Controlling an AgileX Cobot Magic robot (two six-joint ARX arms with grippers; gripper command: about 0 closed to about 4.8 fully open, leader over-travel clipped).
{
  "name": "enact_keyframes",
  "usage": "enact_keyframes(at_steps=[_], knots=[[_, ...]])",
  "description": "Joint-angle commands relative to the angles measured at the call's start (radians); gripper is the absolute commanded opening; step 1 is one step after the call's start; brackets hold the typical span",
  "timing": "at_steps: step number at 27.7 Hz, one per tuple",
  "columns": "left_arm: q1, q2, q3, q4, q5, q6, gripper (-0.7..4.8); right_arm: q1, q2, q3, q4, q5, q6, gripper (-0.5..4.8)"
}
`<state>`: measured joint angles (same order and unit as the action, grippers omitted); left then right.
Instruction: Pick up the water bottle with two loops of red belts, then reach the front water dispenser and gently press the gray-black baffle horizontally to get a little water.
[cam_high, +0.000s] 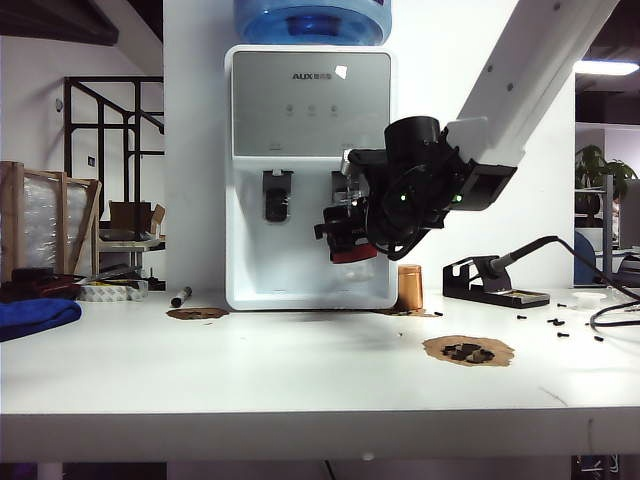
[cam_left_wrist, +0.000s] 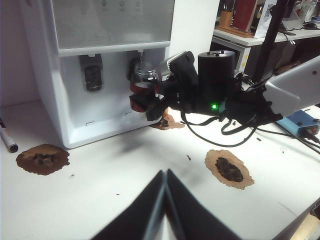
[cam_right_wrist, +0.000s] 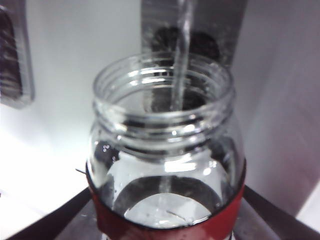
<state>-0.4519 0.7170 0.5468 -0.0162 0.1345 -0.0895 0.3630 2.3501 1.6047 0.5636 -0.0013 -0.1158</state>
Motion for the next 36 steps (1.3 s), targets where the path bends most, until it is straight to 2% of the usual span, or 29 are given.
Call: enact_keyframes(at_steps=[1, 15, 36], knots=[[0.000, 0.000, 0.005, 0.014, 0.000, 0.003, -0.04, -0.003, -0.008, 0.017, 0.049, -0.002, -0.001, -0.02], [0.000, 0.000, 0.005, 0.013, 0.000, 0.003, -0.04, -0.008, 0.009, 0.075, 0.019, -0.014, -0.001, -0.02], [0.000, 0.000, 0.005, 0.011, 0.010, 0.003, -0.04, 0.016, -0.014, 0.069, -0.036, -0.025, 0.025, -0.02]])
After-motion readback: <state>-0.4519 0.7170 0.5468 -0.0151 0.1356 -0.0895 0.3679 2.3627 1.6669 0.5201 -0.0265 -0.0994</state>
